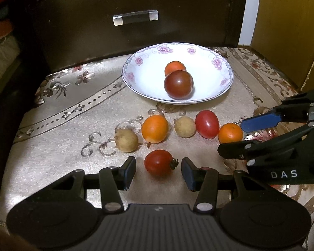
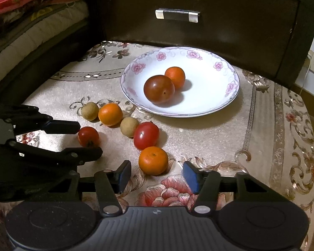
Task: Organize fruits
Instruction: 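Grasp a red tomato with the left tool while the right tool grasps a mandarin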
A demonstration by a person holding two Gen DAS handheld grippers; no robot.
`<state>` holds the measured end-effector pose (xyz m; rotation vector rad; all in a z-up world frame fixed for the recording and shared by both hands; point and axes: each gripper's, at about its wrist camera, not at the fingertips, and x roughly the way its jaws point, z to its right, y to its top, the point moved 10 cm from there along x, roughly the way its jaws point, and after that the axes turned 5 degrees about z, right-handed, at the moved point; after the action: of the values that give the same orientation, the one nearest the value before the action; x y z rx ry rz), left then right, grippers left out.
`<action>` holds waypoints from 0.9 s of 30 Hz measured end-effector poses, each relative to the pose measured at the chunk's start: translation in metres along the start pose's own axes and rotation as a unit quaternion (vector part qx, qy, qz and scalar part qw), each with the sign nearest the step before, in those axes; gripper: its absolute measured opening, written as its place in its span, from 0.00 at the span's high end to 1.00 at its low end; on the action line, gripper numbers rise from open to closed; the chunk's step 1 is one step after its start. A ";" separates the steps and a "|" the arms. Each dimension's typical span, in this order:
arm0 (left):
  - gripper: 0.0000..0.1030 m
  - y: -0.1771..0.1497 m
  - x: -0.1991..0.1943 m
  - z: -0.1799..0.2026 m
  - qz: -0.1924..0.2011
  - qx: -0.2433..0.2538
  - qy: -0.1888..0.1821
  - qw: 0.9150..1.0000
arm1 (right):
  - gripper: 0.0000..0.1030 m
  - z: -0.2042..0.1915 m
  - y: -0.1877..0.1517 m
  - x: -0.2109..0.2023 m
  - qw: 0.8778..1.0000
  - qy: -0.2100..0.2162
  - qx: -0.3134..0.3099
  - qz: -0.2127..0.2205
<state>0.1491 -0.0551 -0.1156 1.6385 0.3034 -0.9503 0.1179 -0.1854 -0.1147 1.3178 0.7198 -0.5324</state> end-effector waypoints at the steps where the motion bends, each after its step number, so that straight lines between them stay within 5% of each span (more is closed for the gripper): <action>1: 0.49 0.001 0.001 -0.001 0.001 -0.002 0.000 1.000 | 0.55 0.000 0.001 0.001 1.000 0.000 0.000 0.000; 6: 0.58 0.001 0.002 0.000 0.003 -0.004 -0.004 1.000 | 0.69 0.002 0.003 0.003 1.000 -0.001 0.002 -0.003; 27: 0.63 0.002 -0.002 0.007 0.004 0.003 -0.016 1.000 | 0.77 0.000 0.000 -0.001 1.000 -0.009 -0.016 -0.018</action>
<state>0.1460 -0.0613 -0.1133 1.6275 0.2727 -0.9712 0.1169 -0.1851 -0.1140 1.2706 0.7358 -0.5583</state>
